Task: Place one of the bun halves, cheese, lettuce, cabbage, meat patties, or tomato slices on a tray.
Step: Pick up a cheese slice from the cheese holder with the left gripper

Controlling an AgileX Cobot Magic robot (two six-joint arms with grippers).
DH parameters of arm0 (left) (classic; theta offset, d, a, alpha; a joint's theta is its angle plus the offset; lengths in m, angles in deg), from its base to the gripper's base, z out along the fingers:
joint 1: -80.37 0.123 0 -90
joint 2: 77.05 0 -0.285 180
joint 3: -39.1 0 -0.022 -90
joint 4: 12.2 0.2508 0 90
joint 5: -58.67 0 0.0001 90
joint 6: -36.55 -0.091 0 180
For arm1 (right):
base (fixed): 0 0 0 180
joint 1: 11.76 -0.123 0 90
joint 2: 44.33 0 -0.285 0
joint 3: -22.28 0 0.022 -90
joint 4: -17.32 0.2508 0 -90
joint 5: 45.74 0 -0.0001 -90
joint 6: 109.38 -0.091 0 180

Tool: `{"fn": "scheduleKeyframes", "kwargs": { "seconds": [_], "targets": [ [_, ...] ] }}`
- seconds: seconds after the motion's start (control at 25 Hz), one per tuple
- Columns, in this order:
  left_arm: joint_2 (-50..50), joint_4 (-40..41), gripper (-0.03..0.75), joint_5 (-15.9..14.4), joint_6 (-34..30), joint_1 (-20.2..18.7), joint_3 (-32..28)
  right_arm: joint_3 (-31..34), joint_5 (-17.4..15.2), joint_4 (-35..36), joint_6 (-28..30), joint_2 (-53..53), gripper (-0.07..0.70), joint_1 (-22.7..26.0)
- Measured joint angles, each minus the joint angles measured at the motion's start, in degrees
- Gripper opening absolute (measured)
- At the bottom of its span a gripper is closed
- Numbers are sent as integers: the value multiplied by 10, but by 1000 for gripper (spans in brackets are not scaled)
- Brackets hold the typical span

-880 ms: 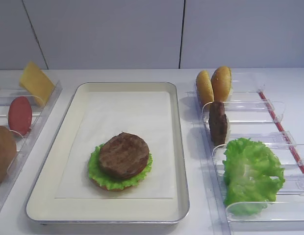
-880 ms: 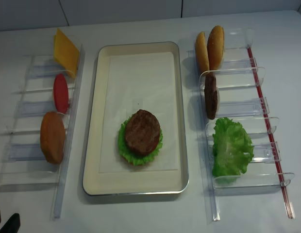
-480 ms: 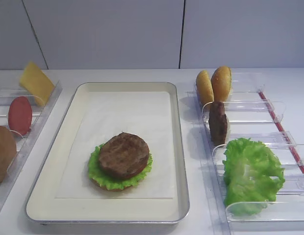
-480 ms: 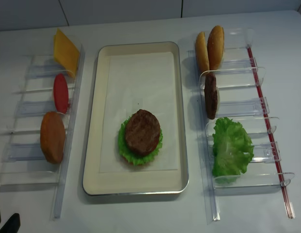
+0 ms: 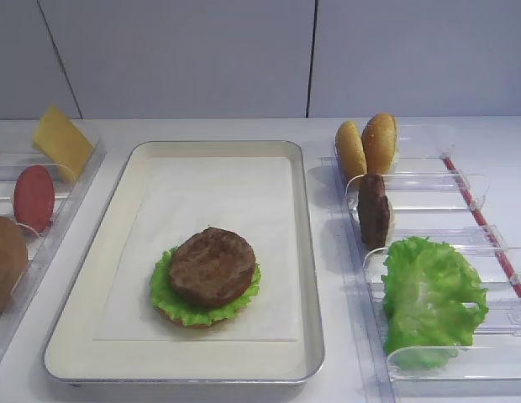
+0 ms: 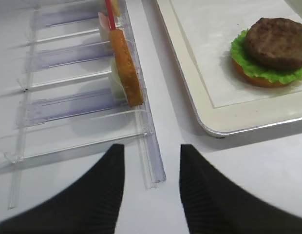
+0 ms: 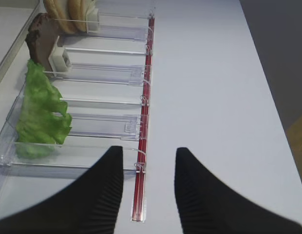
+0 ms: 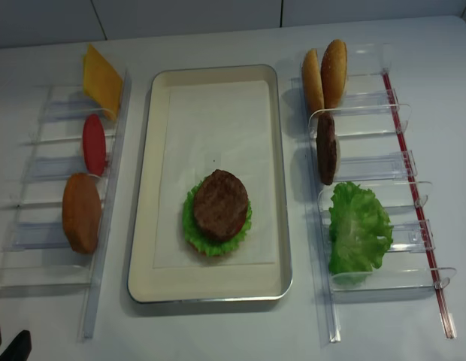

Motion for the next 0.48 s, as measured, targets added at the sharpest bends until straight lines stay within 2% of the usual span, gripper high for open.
{"fn": "scheduleKeyframes", "kwargs": {
  "seconds": [0.28, 0.48],
  "targets": [
    [0, 1, 254, 0, 9, 0, 0, 0, 0, 0, 0, 0, 298, 0],
    [35, 18, 254, 1, 93, 0, 12, 0, 0, 0, 0, 0, 298, 0]
  ]
}}
